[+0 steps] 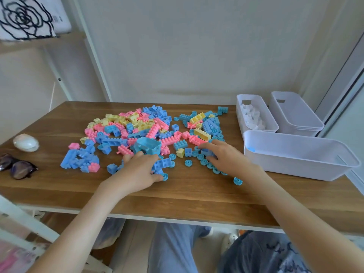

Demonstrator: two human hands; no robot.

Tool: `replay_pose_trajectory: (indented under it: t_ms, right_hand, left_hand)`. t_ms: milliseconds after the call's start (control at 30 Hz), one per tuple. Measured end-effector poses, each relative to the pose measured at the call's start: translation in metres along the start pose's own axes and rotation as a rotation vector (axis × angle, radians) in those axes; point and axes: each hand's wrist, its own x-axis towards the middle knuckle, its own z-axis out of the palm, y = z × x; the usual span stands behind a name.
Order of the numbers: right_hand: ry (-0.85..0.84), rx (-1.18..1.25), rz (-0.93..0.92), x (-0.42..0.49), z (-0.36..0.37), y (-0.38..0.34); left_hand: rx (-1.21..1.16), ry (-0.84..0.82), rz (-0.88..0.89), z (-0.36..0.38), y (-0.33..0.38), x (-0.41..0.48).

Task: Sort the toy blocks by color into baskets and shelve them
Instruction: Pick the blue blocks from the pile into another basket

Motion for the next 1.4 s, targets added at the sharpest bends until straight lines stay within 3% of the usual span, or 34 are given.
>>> replay_pose_trajectory:
  t_ms: [367, 500, 667, 767, 867, 933, 1133, 1267, 1400]
  right_hand:
    - [-0.038, 0.025, 0.062, 0.006, 0.0, -0.003]
    - [-0.045, -0.031, 0.101, 0.011, -0.001, -0.004]
    - [0.032, 0.092, 0.112, 0.005, -0.001, -0.002]
    - [0.072, 0.205, 0.119, -0.004, -0.006, -0.004]
    - [0.15, 0.231, 0.046, -0.017, -0.024, -0.006]
    - [0.203, 0.219, 0.008, -0.028, -0.049, -0.006]
    - [0.337, 0.252, 0.18, -0.058, -0.101, 0.037]
    - [0.206, 0.291, 0.407, -0.078, -0.102, 0.087]
    - [0.145, 0.215, 0.502, -0.096, -0.107, 0.112]
  left_hand:
    - [-0.034, 0.067, 0.009, 0.008, -0.013, 0.003]
    - [-0.144, 0.109, 0.004, 0.0, -0.002, -0.003]
    - [-0.308, 0.214, 0.015, -0.006, 0.007, -0.003]
    - [-0.538, 0.231, 0.077, -0.015, 0.02, -0.003]
    - [-1.019, 0.171, 0.146, -0.027, 0.03, 0.002]
    - [-1.19, 0.157, 0.181, -0.034, 0.037, 0.008]
    - [-1.183, 0.075, 0.309, -0.044, 0.088, 0.032]
    - [-1.034, 0.075, 0.363, -0.045, 0.14, 0.047]
    - [-0.931, 0.031, 0.458, -0.041, 0.187, 0.062]
